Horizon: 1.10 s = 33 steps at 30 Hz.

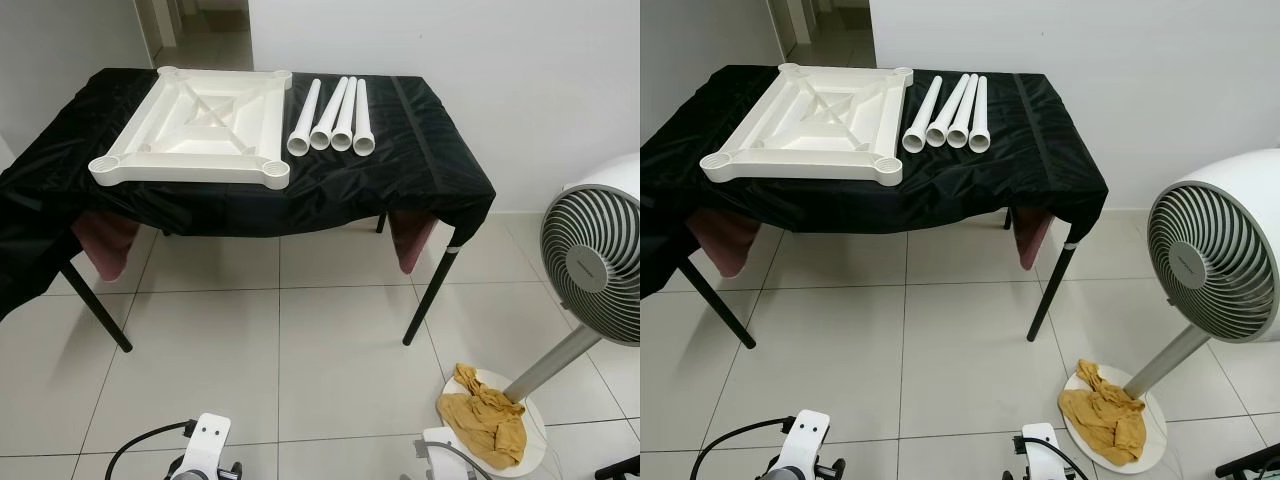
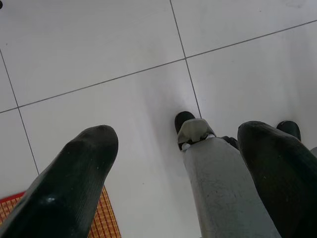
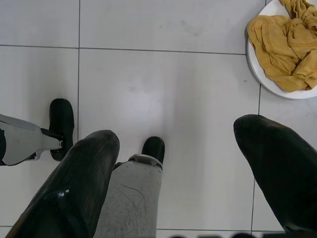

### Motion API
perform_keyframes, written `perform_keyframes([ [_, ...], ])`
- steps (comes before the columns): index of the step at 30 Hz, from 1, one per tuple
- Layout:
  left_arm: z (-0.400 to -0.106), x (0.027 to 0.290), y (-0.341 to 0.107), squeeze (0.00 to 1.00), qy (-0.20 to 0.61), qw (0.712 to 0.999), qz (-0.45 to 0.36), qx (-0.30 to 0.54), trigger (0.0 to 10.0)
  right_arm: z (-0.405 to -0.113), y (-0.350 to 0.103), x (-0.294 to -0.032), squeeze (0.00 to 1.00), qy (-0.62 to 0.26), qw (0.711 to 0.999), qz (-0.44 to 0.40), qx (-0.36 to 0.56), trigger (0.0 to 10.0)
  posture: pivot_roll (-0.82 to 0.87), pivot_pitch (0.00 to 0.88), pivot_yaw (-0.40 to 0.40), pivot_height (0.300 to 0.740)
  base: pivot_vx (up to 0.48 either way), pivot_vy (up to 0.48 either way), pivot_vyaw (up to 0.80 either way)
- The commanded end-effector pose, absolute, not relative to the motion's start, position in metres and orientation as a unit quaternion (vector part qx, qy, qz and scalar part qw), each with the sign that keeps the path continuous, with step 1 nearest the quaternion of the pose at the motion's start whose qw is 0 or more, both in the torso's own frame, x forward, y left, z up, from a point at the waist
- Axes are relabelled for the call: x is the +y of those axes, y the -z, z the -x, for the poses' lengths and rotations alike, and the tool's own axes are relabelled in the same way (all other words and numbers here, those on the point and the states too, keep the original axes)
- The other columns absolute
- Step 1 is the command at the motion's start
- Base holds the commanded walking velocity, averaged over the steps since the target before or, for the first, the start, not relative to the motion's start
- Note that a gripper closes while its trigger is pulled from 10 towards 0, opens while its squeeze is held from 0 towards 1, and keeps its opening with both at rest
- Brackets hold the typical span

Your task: Building children table

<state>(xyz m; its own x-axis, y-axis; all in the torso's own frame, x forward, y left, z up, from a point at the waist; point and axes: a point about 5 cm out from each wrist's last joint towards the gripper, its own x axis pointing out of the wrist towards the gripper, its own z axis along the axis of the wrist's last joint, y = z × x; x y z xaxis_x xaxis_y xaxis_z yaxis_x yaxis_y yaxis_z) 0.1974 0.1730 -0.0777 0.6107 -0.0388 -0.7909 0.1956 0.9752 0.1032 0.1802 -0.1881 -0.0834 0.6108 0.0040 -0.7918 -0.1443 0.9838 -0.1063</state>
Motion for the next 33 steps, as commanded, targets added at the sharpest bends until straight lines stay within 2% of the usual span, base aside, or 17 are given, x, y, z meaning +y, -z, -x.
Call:
perform_keyframes([
  [1,-0.1948,0.1737,0.0791,0.0,0.061,0.892,-0.096,0.438,10.0,-0.1731,0.0865,-0.1913,0.0,-0.033,0.889,0.077,0.45,10.0,0.04,0.0,-0.003,0.74,0.0,0.0,0.0],
  [33,-0.2012,0.1804,0.075,0.0,0.051,0.895,-0.116,0.428,10.0,-0.1789,0.0841,-0.1906,0.0,-0.028,0.893,0.073,0.444,10.0,0.04,0.0,0.002,0.74,0.0,0.0,0.0],
])
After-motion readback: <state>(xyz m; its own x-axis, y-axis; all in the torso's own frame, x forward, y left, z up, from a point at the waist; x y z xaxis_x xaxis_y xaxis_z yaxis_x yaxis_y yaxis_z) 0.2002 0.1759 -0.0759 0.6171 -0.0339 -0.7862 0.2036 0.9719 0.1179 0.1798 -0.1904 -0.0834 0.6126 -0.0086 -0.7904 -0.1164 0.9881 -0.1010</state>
